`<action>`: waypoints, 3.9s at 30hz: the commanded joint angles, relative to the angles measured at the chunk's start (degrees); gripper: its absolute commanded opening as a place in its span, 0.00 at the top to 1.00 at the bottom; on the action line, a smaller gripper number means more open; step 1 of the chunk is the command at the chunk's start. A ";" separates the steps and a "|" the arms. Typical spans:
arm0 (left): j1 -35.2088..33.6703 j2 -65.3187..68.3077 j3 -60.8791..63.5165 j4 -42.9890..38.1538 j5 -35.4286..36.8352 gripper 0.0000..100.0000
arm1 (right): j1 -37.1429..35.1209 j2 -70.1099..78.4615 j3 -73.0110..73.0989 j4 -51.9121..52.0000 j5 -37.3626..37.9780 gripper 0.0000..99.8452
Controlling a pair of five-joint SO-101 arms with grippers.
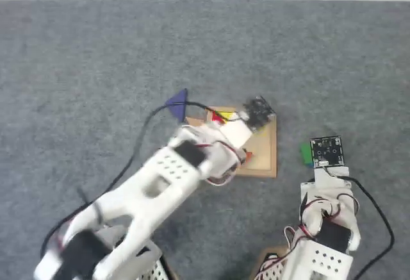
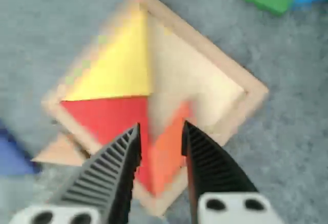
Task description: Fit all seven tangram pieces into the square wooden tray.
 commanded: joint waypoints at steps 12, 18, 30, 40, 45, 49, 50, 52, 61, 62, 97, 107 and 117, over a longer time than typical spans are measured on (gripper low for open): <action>-45.45 -12.31 8.75 -2.90 12.75 0.88 | -3.30 -1.45 0.88 -1.98 0.70 0.99; -54.77 -11.43 12.79 -9.14 12.75 0.88 | -3.38 -1.36 0.88 -1.98 0.70 0.99; -55.03 -10.90 13.93 -9.14 12.84 0.88 | -5.93 -1.10 0.88 -1.36 1.05 0.99; -54.86 -10.90 17.01 -13.63 12.84 0.88 | -6.20 -1.10 -0.70 -1.63 1.05 0.99; -54.86 -10.90 20.26 -19.96 12.84 0.88 | -7.43 -0.22 -3.34 -0.75 0.88 0.99; -54.86 -10.90 20.44 -19.87 12.84 0.88 | -10.95 5.49 -6.86 -1.36 0.97 0.99; -54.86 -10.90 20.44 -19.87 12.84 0.88 | -11.74 7.87 -9.14 -1.36 0.88 0.99; -54.86 -10.90 20.53 -19.87 12.84 0.88 | -13.23 13.58 -14.77 -2.07 0.79 0.99; -54.86 -10.90 20.62 -19.96 12.84 0.88 | -27.12 56.13 -45.63 -3.03 1.05 0.99; -54.86 -10.90 20.62 -19.96 12.84 0.88 | -29.41 60.70 -48.62 -3.12 1.05 0.99; -51.96 -10.99 21.76 -20.22 10.02 0.88 | -56.75 130.07 -98.90 -14.46 -14.42 0.70; -51.96 -10.99 21.76 -20.22 10.02 0.88 | -59.03 129.98 -98.81 -14.29 -14.86 0.70; -51.96 -10.99 21.76 -20.22 10.02 0.88 | -60.97 128.92 -98.73 -12.79 -14.42 0.70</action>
